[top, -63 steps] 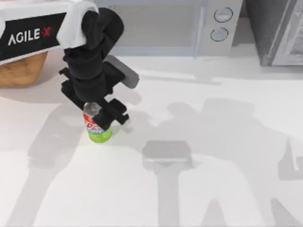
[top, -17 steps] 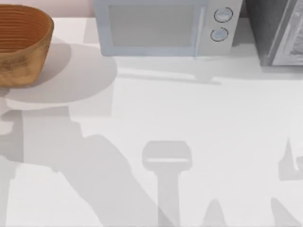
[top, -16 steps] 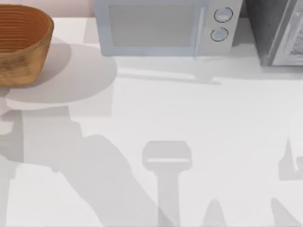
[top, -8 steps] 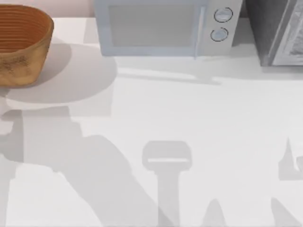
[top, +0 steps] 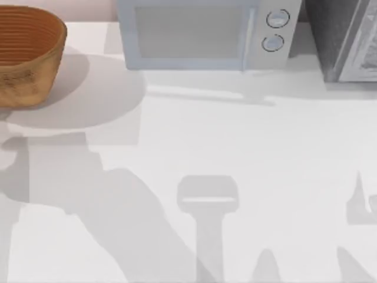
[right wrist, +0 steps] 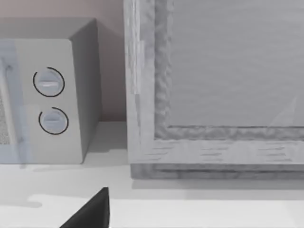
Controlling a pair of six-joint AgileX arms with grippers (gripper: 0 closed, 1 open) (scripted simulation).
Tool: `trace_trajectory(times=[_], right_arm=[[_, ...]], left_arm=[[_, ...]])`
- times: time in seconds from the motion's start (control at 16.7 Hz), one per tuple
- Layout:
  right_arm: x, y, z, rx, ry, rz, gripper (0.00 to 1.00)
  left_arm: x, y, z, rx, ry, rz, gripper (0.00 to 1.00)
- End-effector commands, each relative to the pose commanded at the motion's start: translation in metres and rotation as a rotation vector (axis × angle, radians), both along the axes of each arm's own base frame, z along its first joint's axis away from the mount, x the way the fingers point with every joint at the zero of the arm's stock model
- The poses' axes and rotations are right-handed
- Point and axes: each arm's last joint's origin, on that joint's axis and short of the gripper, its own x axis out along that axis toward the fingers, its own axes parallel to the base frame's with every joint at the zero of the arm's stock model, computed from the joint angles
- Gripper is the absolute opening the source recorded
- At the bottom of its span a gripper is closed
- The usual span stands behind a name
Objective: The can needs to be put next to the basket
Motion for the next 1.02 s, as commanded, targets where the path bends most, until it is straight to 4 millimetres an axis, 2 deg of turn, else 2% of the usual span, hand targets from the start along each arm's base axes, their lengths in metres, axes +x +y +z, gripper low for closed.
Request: trace_trajectory(times=[0.36,0.78,0.9,1.02], right_arm=[[0.0,0.0,0.0,0.0,0.0,0.0,1.0],[0.0,0.0,0.0,0.0,0.0,0.0,1.0],[0.0,0.0,0.0,0.0,0.0,0.0,1.0],[0.0,0.0,0.0,0.0,0.0,0.0,1.0]], left_arm=[[0.0,0.001,0.0,-0.001,0.001,0.002,1.0],[-0.017,0.046,0.02,-0.004,-0.022,0.067,1.0],[-0.013,0.042,0.026,0.006,-0.018,0.051,1.0],[-0.007,0.028,0.03,0.007,-0.005,0.026,1.0]])
